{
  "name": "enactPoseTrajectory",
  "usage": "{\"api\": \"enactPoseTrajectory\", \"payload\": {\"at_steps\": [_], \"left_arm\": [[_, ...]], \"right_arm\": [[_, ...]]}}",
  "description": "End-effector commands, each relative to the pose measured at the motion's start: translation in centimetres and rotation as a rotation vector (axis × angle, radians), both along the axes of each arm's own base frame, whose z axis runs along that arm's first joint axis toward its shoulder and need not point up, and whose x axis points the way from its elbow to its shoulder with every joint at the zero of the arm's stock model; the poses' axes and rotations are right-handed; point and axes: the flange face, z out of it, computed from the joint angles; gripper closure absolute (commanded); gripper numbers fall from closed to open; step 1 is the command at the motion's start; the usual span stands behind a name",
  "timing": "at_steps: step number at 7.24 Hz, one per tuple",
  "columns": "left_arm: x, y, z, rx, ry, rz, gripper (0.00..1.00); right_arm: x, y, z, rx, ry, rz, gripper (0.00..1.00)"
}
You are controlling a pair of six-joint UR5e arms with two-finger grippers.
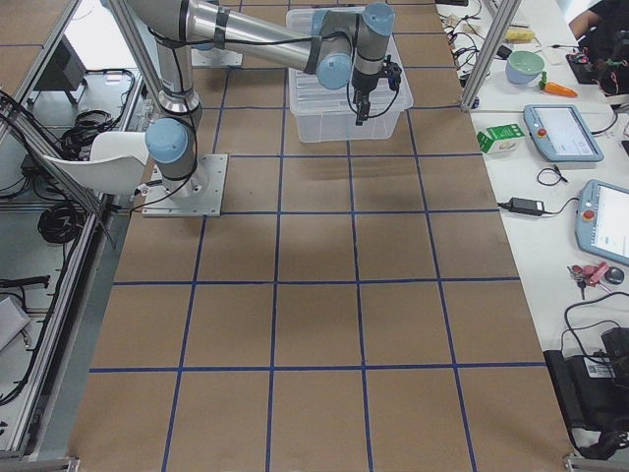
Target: Place red block in blue tray from box
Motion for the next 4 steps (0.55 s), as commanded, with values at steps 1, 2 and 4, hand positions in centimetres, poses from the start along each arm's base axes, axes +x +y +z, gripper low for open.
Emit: {"api": "enactPoseTrajectory", "payload": {"at_steps": [1,2,4], "left_arm": [[-0.03,0.06,-0.09,0.005,-0.003,-0.010,0.00],[-0.03,-0.01,-0.14,0.005,-0.003,-0.010,0.00],[-0.03,-0.01,-0.14,0.005,-0.003,-0.010,0.00]], "right_arm": [[-0.02,-0.38,-1.07,0.017,-0.001,0.002,0.00],[-0.04,-0.49,-1.42,0.023,0.001,0.002,0.00],[-0.15,-0.69,-1.94,0.031,0.002,0.002,0.00]]}}
